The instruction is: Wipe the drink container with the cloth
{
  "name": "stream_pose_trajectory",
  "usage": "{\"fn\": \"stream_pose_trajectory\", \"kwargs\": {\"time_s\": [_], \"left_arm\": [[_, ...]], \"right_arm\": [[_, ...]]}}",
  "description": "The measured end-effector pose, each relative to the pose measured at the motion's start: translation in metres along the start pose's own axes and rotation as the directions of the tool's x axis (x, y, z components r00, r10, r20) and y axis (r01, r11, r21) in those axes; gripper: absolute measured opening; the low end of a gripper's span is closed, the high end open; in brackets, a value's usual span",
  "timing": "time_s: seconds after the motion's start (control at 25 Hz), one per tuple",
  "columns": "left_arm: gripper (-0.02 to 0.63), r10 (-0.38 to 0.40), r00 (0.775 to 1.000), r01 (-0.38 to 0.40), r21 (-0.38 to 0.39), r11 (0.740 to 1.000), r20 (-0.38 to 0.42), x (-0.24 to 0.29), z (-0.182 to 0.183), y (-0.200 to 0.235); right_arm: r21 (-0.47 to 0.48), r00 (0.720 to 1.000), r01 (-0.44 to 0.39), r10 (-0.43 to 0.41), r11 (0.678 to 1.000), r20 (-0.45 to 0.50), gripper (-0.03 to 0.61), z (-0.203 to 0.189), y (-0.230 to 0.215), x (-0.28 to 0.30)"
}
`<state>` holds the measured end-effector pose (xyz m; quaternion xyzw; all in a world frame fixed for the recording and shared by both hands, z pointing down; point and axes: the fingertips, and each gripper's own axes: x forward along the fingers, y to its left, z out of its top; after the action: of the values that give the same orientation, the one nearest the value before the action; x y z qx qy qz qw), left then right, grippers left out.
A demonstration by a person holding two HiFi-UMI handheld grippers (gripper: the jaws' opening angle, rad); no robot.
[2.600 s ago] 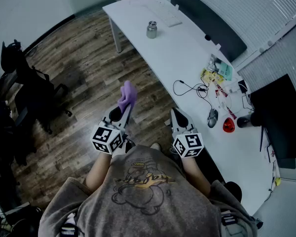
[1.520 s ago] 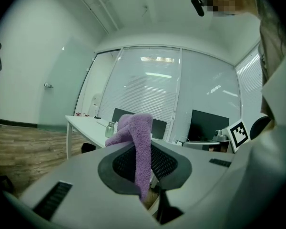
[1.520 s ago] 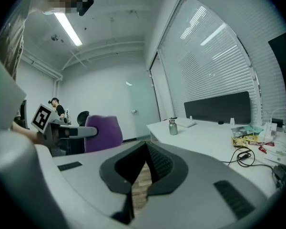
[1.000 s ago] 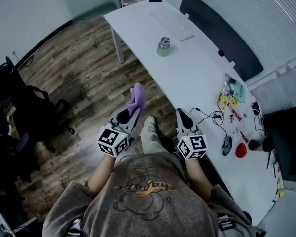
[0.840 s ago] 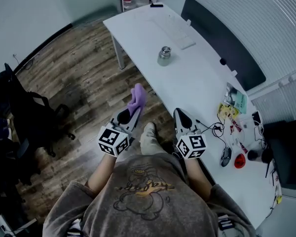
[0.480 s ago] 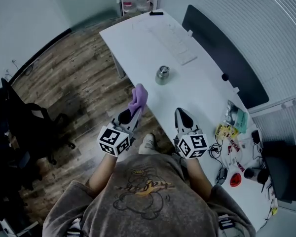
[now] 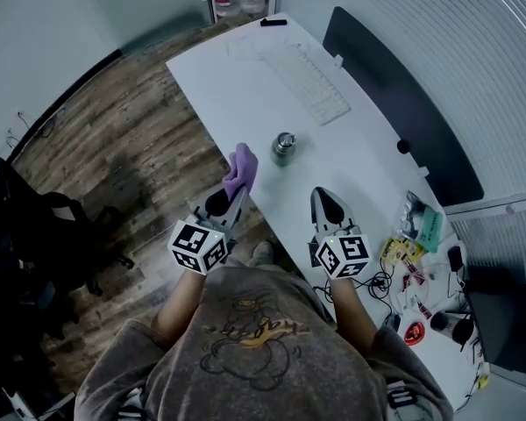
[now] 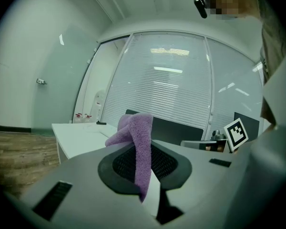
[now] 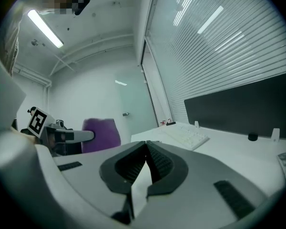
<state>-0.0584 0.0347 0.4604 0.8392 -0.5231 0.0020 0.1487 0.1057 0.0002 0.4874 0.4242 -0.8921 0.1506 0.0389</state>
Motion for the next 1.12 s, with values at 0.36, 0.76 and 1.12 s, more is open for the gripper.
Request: {"fn": "stream_pose_trajectory", "kwargs": {"time_s": [0.36, 0.76, 1.12], "left_arm": [[0.052, -0.028, 1.0, 0.028, -0.004, 1.0, -0.012, 0.021, 0.006, 0.012], [0.052, -0.121, 0.992, 0.121, 0.01, 0.993, -0.029, 0.057, 0.023, 0.036], [0.052, -0.182, 0.981, 0.183, 0.011, 0.983, -0.073, 0.085, 0.023, 0.054]], "right_arm": [[0.005, 1.0, 0.016, -0.016, 1.0, -0.004, -0.005, 0.005, -0.006, 0.017], [0.005, 0.997, 0.082, -0.082, 0.997, -0.006, 0.008, 0.013, -0.016, 0.044], [-0.04, 0.997, 0.061, -0.062, 0.997, -0.036, 0.063, 0.018, -0.014, 0.071]]}}
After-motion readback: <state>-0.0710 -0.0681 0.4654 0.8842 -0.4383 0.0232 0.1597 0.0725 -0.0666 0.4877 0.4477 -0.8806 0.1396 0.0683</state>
